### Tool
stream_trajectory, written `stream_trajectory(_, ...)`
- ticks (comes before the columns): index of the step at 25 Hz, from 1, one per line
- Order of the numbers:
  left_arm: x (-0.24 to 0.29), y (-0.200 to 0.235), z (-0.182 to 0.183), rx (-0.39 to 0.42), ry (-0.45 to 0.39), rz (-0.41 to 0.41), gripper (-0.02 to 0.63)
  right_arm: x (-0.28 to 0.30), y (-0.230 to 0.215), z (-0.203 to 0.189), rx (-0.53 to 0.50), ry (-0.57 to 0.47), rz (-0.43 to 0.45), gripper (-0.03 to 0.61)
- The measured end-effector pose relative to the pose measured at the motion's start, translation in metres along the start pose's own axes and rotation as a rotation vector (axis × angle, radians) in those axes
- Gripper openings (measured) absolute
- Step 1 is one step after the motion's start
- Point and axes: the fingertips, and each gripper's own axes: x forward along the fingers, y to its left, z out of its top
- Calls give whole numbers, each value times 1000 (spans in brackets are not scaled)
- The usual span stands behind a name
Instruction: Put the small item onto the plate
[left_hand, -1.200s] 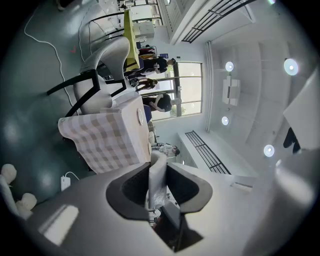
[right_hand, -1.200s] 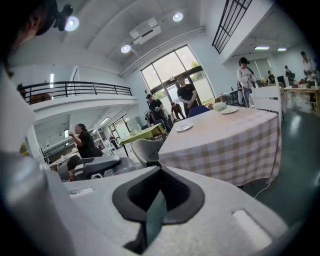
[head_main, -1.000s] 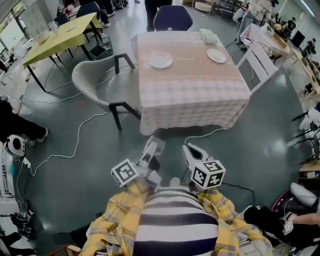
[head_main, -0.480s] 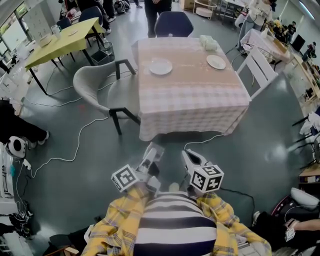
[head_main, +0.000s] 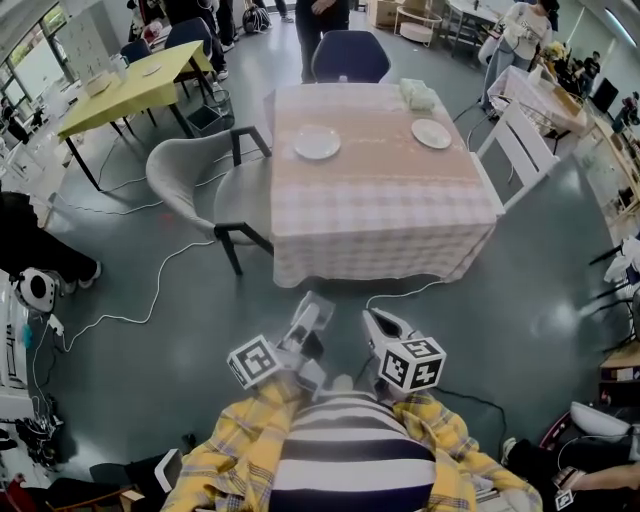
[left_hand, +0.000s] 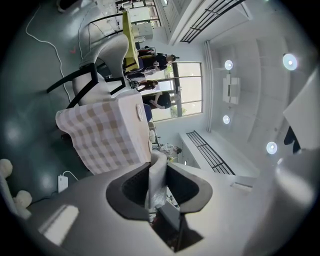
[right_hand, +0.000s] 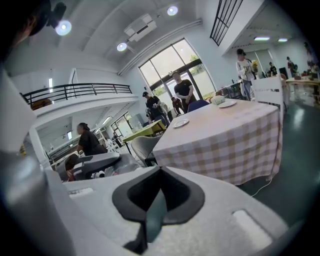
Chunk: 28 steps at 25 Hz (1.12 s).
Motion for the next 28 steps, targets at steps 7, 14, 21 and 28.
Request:
stream_trajectory(7,3,14,-9,24,0,59,86,3,-13,-2,16,24,17,-3)
stream_trajectory(14,35,15,7,-22,5,31,86,25,-27,11,20,21,0,-3)
stream_trajectory(21,79,29,54,5,49,45,86,73,-41,50,14,12,-37,-3)
stream_trajectory(28,111,37,115,10,71,38,86,135,-41,93,0,3,-55,-3)
